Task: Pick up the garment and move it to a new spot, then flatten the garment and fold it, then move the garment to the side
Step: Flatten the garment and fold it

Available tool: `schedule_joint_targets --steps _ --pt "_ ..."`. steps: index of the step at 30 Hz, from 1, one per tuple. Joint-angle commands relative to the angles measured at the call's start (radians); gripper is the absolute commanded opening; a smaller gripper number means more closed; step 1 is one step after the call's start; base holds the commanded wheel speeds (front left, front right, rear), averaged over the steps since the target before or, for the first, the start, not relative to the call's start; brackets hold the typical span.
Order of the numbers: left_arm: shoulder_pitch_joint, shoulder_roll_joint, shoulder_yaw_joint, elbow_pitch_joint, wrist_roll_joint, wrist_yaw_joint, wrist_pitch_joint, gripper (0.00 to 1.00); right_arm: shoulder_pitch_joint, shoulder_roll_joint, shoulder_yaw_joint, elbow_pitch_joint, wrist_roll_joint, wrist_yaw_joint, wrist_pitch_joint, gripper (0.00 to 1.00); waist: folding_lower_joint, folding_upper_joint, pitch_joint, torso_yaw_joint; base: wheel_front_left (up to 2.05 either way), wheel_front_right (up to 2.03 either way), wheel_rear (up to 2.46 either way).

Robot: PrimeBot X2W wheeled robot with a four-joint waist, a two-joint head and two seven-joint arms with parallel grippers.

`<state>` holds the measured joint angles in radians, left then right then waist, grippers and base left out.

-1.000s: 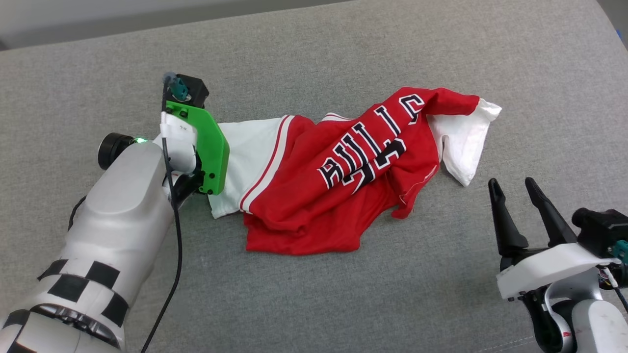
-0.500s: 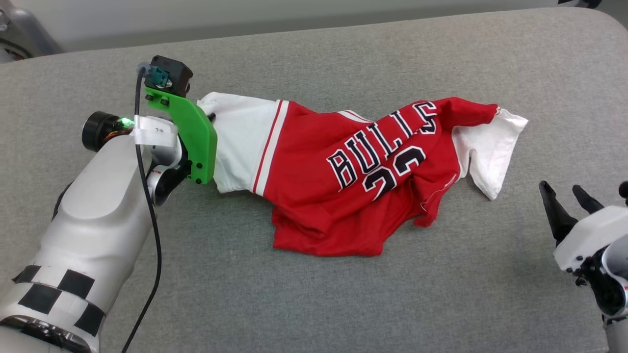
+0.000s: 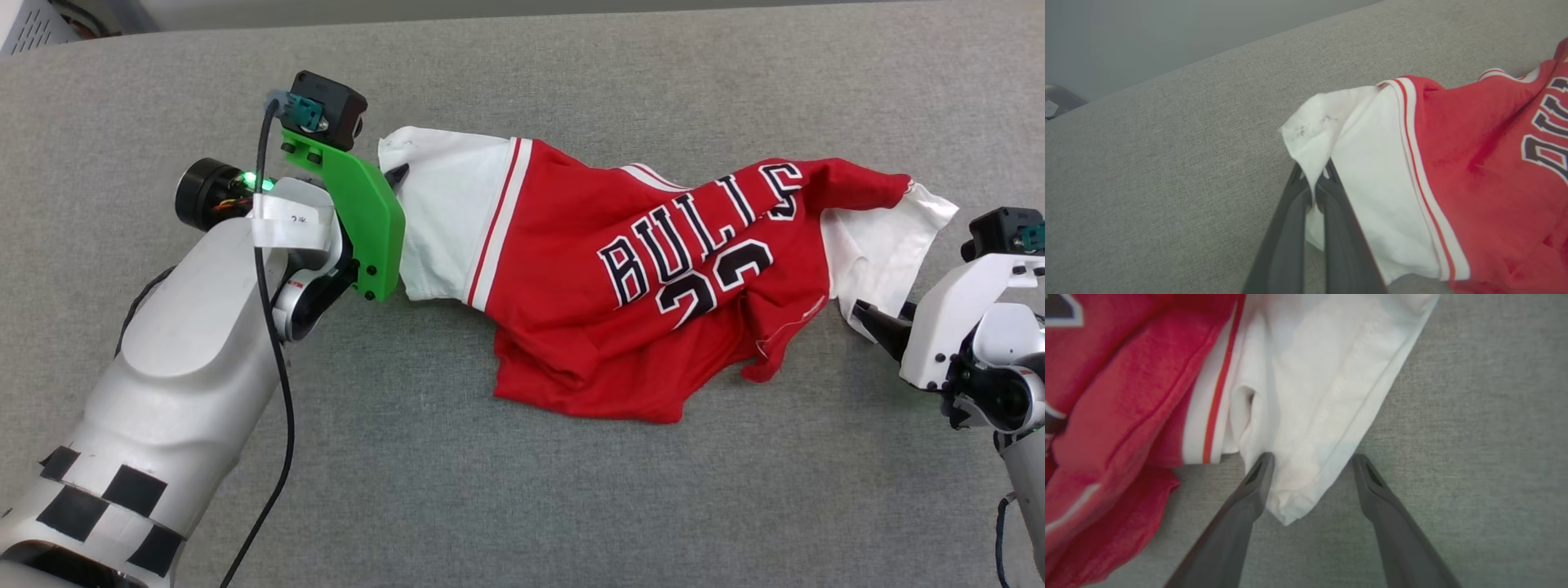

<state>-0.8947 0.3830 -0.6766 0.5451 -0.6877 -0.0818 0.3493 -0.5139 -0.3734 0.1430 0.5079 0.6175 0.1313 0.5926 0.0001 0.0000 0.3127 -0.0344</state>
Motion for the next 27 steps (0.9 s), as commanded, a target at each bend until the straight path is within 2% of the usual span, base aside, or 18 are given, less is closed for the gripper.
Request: schedule_joint_targets --steps 1,4,5,6,7,10,15,20,27 --pt "0.017 0.01 0.003 -0.015 -0.013 0.009 0.002 0.0 0.001 0.007 0.021 0.041 0.025 -0.001 0.039 1.0 -0.0001 0.0 0.013 0.015 0.0 0.0 0.0" --pt "0.026 0.024 0.008 -0.042 -0.018 0.016 0.004 0.0 0.002 0.017 0.053 0.089 0.071 -0.001 0.103 1.0 -0.0001 0.0 0.018 0.02 0.0 0.0 0.0" --pt "0.028 0.028 0.009 -0.049 -0.019 0.019 0.004 0.0 0.002 0.017 0.062 0.098 0.081 -0.001 0.116 0.9 -0.0001 0.0 0.019 0.02 0.0 0.0 0.0" --pt "0.03 0.033 0.011 -0.057 -0.019 0.021 0.004 0.0 0.002 0.019 0.072 0.106 0.097 -0.001 0.132 0.21 -0.0001 0.0 0.018 0.021 0.0 0.0 0.0" --pt "0.032 0.036 0.013 -0.063 -0.02 0.023 0.002 0.0 0.002 0.019 0.079 0.11 0.106 -0.001 0.141 0.0 -0.0001 0.0 0.018 0.021 0.0 0.0 0.0" --pt "0.039 0.048 0.019 -0.08 -0.022 0.029 -0.005 0.0 -0.01 0.008 0.091 0.106 0.121 -0.001 0.134 0.0 -0.0001 0.0 0.011 0.02 0.0 0.0 0.0" --pt "0.041 0.07 0.035 -0.099 -0.018 0.044 -0.033 0.0 -0.047 -0.049 0.074 0.099 0.106 -0.001 0.071 0.0 -0.0001 0.0 -0.018 0.018 0.0 0.0 0.0" --pt "0.042 0.098 0.062 -0.104 -0.017 0.062 -0.072 0.0 -0.085 -0.099 0.04 0.086 0.047 -0.001 -0.003 0.0 -0.0001 0.0 -0.063 0.016 0.0 0.0 0.0" --pt "0.033 0.13 0.113 -0.07 -0.029 0.087 -0.127 0.0 -0.138 -0.131 -0.01 0.066 -0.03 -0.001 -0.086 0.0 -0.0001 0.0 -0.126 0.019 0.0 0.0 0.0"
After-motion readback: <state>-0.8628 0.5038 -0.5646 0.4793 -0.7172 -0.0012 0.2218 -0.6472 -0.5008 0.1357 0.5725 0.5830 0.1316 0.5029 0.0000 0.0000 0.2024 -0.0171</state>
